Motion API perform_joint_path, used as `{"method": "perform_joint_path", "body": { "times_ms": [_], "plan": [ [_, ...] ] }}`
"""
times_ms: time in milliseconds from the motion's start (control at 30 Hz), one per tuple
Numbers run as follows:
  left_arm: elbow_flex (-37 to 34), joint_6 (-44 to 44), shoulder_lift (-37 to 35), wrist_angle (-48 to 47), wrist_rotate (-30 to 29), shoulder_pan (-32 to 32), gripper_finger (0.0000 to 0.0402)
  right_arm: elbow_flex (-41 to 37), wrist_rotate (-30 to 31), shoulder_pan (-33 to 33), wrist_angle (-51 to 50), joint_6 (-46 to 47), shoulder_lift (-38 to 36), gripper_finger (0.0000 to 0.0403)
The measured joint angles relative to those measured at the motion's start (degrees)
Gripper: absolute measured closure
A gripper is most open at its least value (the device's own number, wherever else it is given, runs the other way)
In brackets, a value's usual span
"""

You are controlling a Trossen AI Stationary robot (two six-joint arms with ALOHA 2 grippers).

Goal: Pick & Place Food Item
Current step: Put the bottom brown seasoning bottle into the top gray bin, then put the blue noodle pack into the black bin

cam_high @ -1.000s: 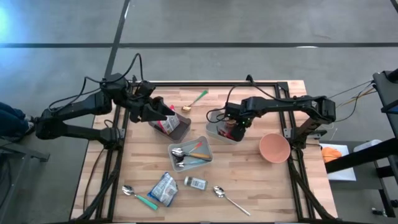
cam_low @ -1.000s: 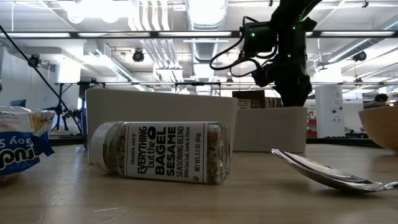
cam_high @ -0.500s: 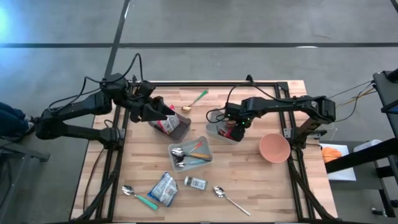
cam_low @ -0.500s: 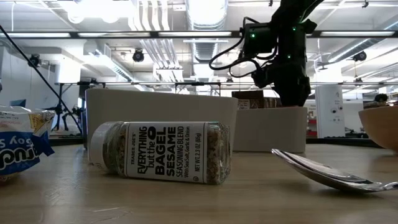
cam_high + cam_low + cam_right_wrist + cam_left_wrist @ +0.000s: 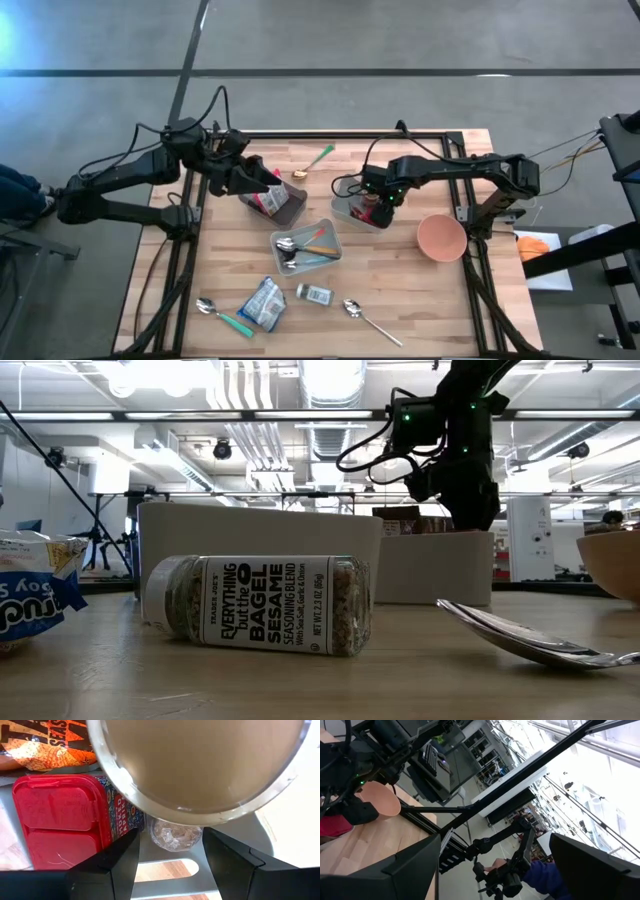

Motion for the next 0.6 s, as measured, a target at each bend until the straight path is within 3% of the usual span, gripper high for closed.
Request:
{"method": "perform_joint_path", "body": {
  "times_ms": [333, 600],
  "plan": [
    [0.00, -0.04, 0.00, 0.00, 0.00, -0.02, 0.0026, 0.02, 0.00, 0.00, -0.17, 0.00, 0.00, 0.0188],
    [0.00, -1.50, 0.00, 0.00, 0.00, -0.02, 0.0026, 3.90, -0.13, 0.07, -6.62, 0.00, -1.69, 0.0188]
  ]
}}
